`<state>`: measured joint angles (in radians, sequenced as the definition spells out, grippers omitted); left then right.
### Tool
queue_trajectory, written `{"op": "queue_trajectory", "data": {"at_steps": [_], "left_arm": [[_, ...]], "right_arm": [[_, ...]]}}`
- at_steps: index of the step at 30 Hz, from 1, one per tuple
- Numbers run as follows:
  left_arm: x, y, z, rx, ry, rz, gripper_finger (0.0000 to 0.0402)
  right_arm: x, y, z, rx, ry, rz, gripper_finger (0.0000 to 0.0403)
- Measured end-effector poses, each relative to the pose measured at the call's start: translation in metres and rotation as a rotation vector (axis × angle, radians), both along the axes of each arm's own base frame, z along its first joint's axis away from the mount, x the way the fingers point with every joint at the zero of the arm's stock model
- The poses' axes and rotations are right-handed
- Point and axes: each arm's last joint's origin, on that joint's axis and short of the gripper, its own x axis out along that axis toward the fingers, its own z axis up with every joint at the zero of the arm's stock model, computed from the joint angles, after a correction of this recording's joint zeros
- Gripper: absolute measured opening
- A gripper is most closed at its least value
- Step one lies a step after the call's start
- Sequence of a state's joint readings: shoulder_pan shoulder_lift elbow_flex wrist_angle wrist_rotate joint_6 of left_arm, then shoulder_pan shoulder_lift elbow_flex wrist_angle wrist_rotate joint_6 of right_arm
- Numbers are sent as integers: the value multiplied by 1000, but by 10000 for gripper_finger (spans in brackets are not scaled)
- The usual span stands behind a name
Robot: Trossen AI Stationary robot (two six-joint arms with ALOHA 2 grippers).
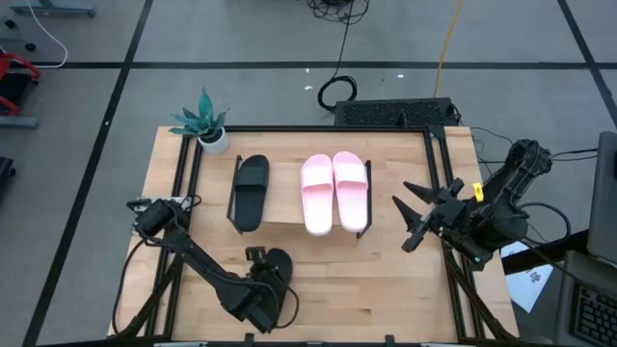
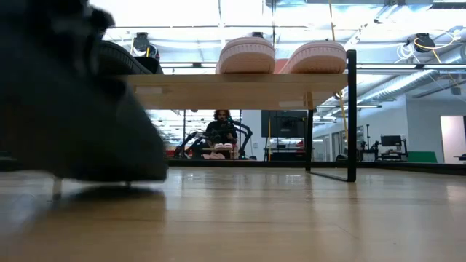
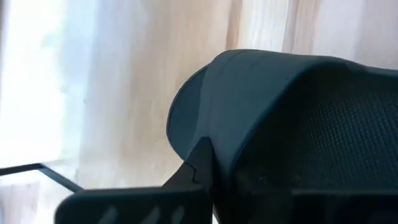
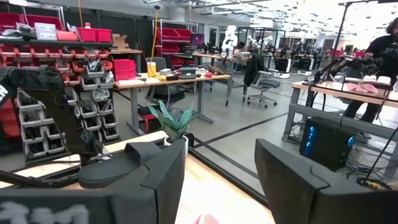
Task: Pick and place slides into the shelf
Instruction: Put the black slipper on the shelf
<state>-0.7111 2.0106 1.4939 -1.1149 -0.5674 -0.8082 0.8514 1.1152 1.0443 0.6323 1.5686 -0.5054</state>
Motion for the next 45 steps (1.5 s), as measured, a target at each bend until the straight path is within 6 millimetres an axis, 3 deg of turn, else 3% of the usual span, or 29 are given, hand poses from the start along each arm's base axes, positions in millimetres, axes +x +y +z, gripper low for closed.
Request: {"op": "queue_trajectory", "data": {"at_steps": [3,6,8,11,14,20,25,35,45], "left_arm": [[1,-2,47,4,-3,17,3],[-2,1,117,-14,-63,44,2],[0,6,162,-50,-217,55,2],[-6,30,224,-21,-476,61,1],[-10,70,255,64,-549,105,1],[15,129,256,162,-503,240,1],[36,157,229,175,-378,303,0],[48,166,173,250,-152,245,0],[46,175,152,339,-23,207,0]], "right_arm": [[1,-2,1,9,-8,-10,183],[2,-6,2,15,-14,-26,183],[3,-9,3,9,-8,-40,183],[3,-13,5,-16,15,-54,183],[2,-16,6,-39,36,-61,183],[-1,-19,10,-66,61,-61,183],[-2,-21,11,-78,73,-61,183],[-3,-21,11,-105,98,-61,183],[-3,-21,11,-90,85,-62,183]]}}
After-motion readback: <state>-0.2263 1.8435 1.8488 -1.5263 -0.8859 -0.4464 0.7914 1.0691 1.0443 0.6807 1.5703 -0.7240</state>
